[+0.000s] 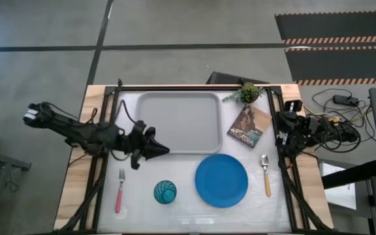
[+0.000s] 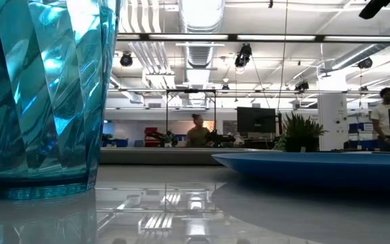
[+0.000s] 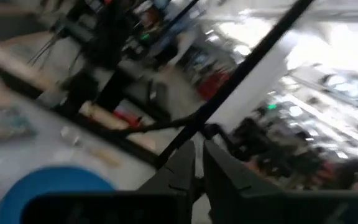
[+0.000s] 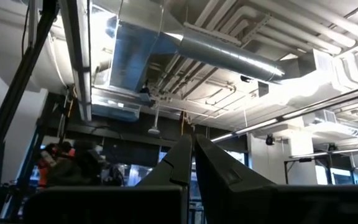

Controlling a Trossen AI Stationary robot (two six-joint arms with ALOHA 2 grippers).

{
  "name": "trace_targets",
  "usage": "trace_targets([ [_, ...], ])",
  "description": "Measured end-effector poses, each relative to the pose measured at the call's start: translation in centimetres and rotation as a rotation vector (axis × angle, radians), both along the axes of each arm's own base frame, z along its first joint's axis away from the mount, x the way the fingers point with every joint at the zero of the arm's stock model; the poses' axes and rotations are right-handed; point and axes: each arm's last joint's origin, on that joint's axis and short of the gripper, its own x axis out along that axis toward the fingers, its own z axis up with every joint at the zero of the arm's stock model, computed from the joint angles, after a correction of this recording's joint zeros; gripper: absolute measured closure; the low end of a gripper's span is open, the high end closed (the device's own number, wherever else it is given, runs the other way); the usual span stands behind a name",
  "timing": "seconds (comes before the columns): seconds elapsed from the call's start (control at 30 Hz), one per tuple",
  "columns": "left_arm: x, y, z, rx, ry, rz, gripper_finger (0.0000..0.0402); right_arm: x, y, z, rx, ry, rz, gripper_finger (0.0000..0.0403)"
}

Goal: Pick and place plate/cup/fork/spoon on tray
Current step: Put the blue cup on the top left side of the gray tray

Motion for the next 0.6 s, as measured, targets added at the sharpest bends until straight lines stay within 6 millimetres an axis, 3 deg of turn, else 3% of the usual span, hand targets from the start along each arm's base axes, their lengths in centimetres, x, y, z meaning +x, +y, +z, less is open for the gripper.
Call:
trace_targets([
  [0.2,0.8,-3.4,2.0,0.001,0.070,0.024,0.0401,0.0,0.0,0.0,-0.001,-0.001,-0.001,0.0394],
  [0.37,2.3,-6.1,2.3,0.047,0.150,-0.001,0.0401,0.0,0.0,0.0,0.000,-0.003,-0.001,0.0394],
  [0.47,2.9,-7.7,1.8,0.084,0.259,-0.071,0.0401,0.0,0.0,0.0,0.000,-0.003,-0.001,0.0394],
  [0.6,3.2,-10.0,-0.6,0.115,0.574,-0.228,0.0402,0.0,0.0,0.0,0.000,-0.003,-0.001,0.0394],
])
